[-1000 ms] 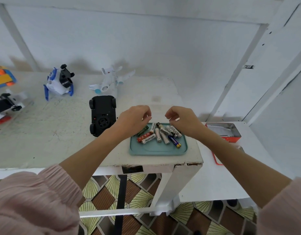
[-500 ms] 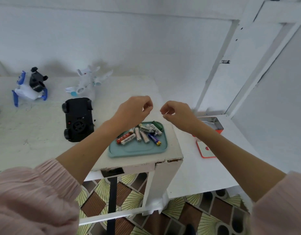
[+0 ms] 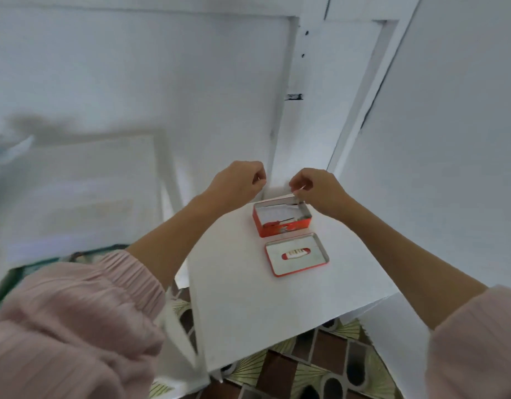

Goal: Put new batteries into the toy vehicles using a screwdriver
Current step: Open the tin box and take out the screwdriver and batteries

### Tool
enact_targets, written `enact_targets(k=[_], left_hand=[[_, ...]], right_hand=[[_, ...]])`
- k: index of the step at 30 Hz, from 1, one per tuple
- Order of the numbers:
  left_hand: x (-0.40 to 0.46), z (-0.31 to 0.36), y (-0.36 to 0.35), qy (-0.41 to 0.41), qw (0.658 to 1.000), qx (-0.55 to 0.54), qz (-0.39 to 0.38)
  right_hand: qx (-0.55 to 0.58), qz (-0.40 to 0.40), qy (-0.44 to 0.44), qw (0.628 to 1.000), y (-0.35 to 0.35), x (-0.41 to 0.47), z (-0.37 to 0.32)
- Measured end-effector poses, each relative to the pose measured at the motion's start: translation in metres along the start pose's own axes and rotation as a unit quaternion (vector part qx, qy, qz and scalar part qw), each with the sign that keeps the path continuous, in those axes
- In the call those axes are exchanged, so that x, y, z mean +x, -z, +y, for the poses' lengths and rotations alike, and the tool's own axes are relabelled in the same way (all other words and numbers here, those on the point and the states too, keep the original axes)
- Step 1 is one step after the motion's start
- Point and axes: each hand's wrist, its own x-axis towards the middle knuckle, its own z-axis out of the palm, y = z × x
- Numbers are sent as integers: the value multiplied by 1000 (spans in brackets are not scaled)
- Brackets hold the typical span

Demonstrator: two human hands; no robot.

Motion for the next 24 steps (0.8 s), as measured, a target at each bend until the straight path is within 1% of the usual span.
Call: enact_targets(k=[5, 10, 14, 19, 22, 24], left_hand=[[69, 22, -70, 44, 999, -20, -25], [104, 7, -128, 91, 993, -34, -62], [129, -26, -163, 142, 986, -48, -77], [163, -75, -210, 210, 971, -80, -85], [178, -97, -244, 233, 963, -94, -100], [186, -110, -270, 242, 959, -90, -116]], right_hand=[[-9, -30, -18, 999, 46, 35, 88], [-25, -88, -17, 996, 51, 85, 158], [-40, -134, -15, 990, 31, 134, 202], [-40, -170, -11, 985, -13, 194, 255], [-58, -206, -6, 977, -44, 222, 285], [-74, -228, 12, 971, -65, 237, 304]])
